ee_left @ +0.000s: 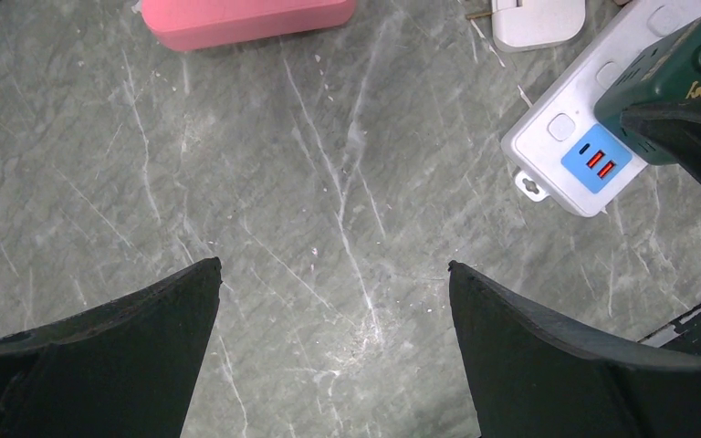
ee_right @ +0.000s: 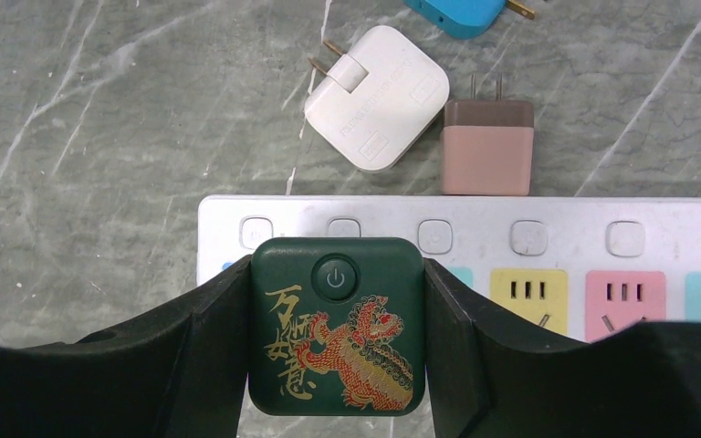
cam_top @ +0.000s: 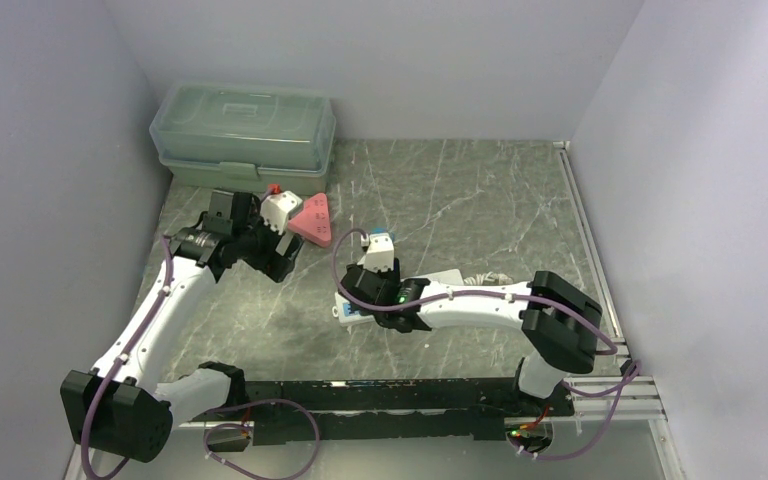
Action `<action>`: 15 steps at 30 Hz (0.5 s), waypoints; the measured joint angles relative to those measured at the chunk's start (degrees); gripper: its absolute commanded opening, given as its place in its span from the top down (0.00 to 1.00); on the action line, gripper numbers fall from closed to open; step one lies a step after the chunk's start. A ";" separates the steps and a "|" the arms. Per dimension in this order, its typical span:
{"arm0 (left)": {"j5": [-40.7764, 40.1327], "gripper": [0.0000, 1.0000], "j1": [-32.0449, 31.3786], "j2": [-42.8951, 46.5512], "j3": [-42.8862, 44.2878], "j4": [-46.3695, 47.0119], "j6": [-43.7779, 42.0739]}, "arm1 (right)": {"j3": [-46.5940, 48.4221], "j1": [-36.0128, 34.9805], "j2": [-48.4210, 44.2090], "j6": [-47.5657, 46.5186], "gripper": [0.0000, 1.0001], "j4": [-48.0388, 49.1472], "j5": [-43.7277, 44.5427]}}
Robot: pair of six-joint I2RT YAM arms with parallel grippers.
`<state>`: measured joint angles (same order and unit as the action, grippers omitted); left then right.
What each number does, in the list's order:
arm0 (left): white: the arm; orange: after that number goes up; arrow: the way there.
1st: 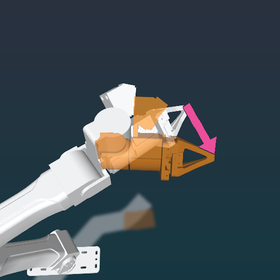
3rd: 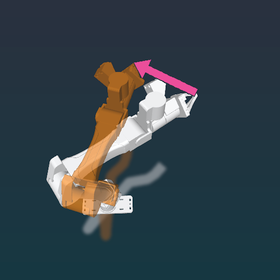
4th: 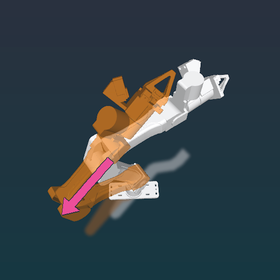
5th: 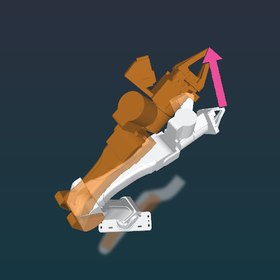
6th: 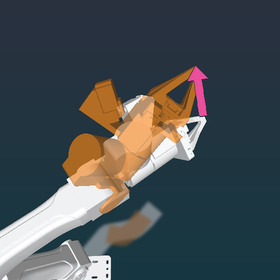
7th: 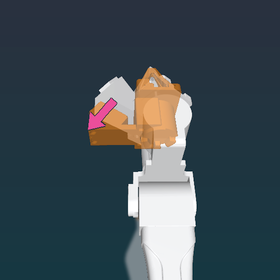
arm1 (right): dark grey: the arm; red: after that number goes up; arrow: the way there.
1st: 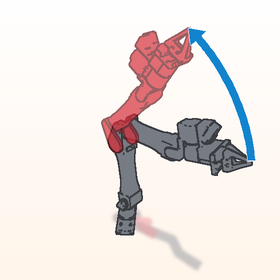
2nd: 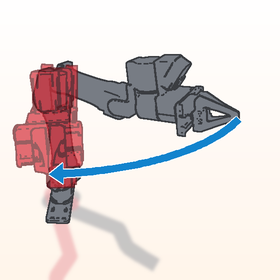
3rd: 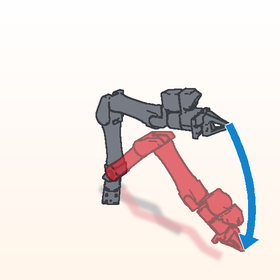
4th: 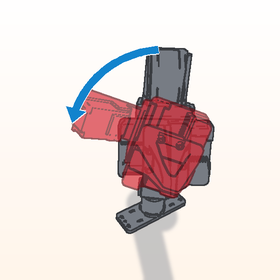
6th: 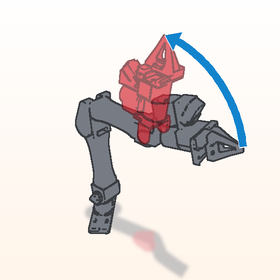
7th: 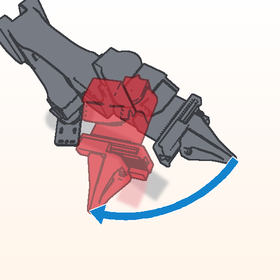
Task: Insert the plug
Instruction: Insert the plug into the socket.
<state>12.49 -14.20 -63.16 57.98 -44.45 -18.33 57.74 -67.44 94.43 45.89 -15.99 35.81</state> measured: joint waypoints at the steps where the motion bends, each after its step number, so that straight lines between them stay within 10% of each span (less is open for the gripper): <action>1: -0.15 0.00 0.00 -0.02 0.09 -0.02 -0.02 | -0.13 -0.22 0.02 -0.09 1.00 0.15 0.42; 15: -0.83 0.00 0.00 -0.76 0.57 -0.02 -0.44 | -2.80 -4.55 0.15 -0.17 1.00 4.02 6.08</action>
<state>11.66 -14.20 -63.92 58.54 -44.47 -18.76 54.94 -71.99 94.59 45.71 -11.97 41.89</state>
